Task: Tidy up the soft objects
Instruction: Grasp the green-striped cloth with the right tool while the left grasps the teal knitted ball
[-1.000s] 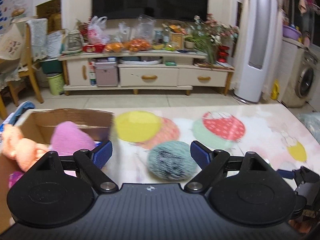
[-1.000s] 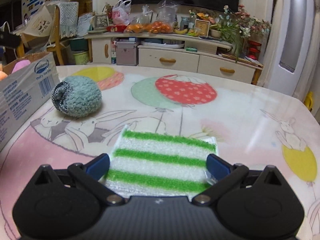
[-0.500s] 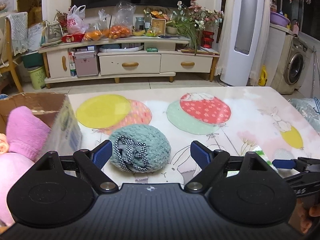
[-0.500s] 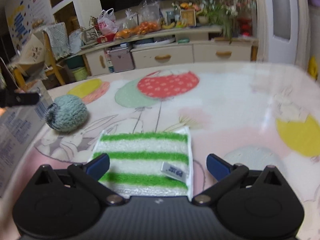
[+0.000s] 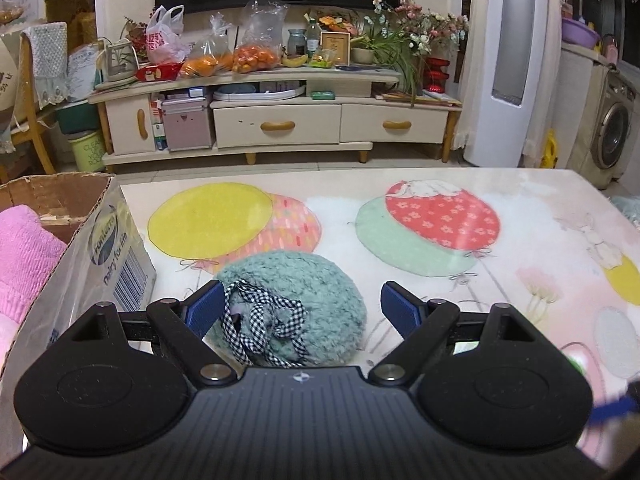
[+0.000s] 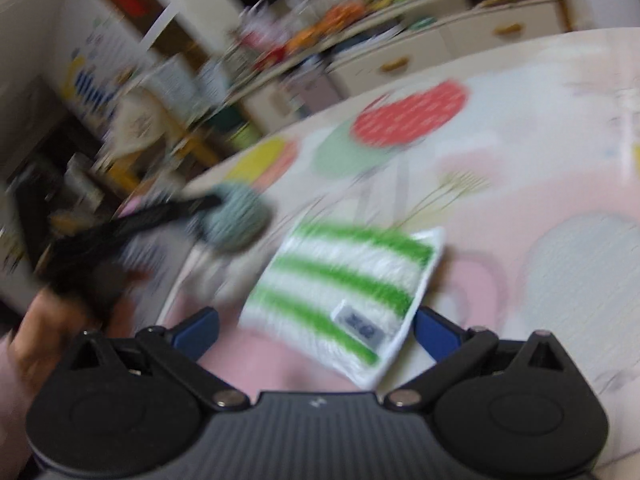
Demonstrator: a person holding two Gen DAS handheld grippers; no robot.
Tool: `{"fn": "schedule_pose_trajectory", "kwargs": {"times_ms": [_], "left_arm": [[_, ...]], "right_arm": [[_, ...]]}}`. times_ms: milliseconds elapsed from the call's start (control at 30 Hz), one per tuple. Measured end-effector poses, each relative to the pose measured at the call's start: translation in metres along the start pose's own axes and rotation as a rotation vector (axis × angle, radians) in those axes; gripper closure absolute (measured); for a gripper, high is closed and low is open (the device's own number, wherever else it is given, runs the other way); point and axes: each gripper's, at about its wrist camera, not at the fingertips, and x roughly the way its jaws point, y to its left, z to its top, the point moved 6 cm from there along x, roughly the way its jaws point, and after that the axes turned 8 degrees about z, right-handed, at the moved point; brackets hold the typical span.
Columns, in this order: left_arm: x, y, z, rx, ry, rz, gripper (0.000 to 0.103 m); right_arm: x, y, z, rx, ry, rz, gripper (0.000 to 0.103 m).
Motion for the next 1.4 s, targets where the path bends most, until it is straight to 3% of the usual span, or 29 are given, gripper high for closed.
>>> {"fn": "schedule_pose_trajectory", "kwargs": {"times_ms": [100, 233, 300, 467, 633, 800, 967, 1033, 1400], "left_arm": [[0.009, -0.003, -0.002, 0.005, 0.007, 0.019, 0.000], [0.011, -0.005, -0.002, 0.021, 0.004, 0.026, 0.000], [0.014, -0.006, -0.002, 0.035, -0.001, 0.033, 0.000], [0.025, -0.006, -0.002, 0.042, 0.001, 0.049, 0.000], [0.031, -0.005, -0.005, 0.050, 0.016, 0.060, 0.000], [0.034, -0.005, -0.005, 0.053, 0.025, 0.059, 0.000], [0.030, -0.005, -0.007, 0.069, 0.024, 0.070, 0.007], [0.030, -0.005, -0.007, 0.062, 0.026, 0.073, 0.010], [0.018, -0.009, -0.007, 0.042, 0.025, 0.054, 0.017]], "right_arm": [[0.006, 0.026, -0.015, -0.131, 0.076, 0.007, 0.001], [0.000, 0.042, -0.014, -0.360, 0.045, -0.146, 0.001], [-0.003, 0.040, -0.009, -0.413, 0.006, -0.218, 0.001], [0.011, 0.027, -0.001, -0.374, -0.054, -0.293, 0.001], [0.040, 0.021, 0.003, -0.381, -0.023, -0.319, 0.001], [0.058, 0.016, 0.007, -0.428, -0.034, -0.398, 0.001], [0.061, 0.013, 0.012, -0.425, -0.046, -0.400, 0.001], [0.061, 0.014, 0.012, -0.436, -0.050, -0.394, 0.008], [0.055, 0.017, 0.009, -0.478, -0.043, -0.379, 0.021]]}}
